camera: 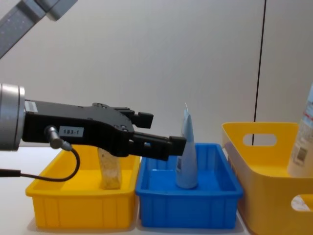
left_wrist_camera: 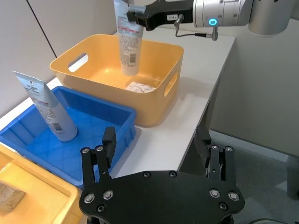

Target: Bimanual collaborative sorting of washing and personal care products

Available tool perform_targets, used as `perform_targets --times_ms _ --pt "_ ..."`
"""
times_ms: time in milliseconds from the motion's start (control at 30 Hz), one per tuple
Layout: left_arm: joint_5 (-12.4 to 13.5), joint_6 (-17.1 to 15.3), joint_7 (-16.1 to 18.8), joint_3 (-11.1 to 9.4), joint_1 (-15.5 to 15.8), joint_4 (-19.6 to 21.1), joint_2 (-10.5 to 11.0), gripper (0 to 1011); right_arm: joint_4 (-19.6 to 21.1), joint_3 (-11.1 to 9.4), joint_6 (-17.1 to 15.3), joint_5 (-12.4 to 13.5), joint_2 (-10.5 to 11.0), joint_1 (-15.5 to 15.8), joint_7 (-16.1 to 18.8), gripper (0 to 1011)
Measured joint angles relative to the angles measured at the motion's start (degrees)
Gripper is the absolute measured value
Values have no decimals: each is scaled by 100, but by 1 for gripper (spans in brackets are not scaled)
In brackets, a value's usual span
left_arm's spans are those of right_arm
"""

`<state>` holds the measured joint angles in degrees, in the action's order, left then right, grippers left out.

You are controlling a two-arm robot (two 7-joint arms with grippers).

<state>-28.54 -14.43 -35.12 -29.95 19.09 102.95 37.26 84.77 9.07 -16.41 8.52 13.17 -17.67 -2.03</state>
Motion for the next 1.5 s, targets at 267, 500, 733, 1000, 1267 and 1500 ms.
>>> perform_targets --times_ms 267,500,733,1000,1267,1500 --pt "0 0 0 0 0 0 0 1001 -137 -5 76 -22 -66 47 -35 111" --pt "0 0 0 0 0 0 0 1002 -188 -9 106 -32 -91 64 -46 319" --pt "0 0 0 0 0 0 0 1002 -222 -10 132 -40 -111 75 -54 524" --pt "0 0 0 0 0 0 0 1001 -239 -11 140 -47 -121 84 -58 785" --pt "0 0 0 0 0 0 0 1002 -98 -17 198 -24 -105 114 85 1002" --pt "0 0 0 0 0 0 0 1002 217 -55 316 86 -92 119 302 1000"
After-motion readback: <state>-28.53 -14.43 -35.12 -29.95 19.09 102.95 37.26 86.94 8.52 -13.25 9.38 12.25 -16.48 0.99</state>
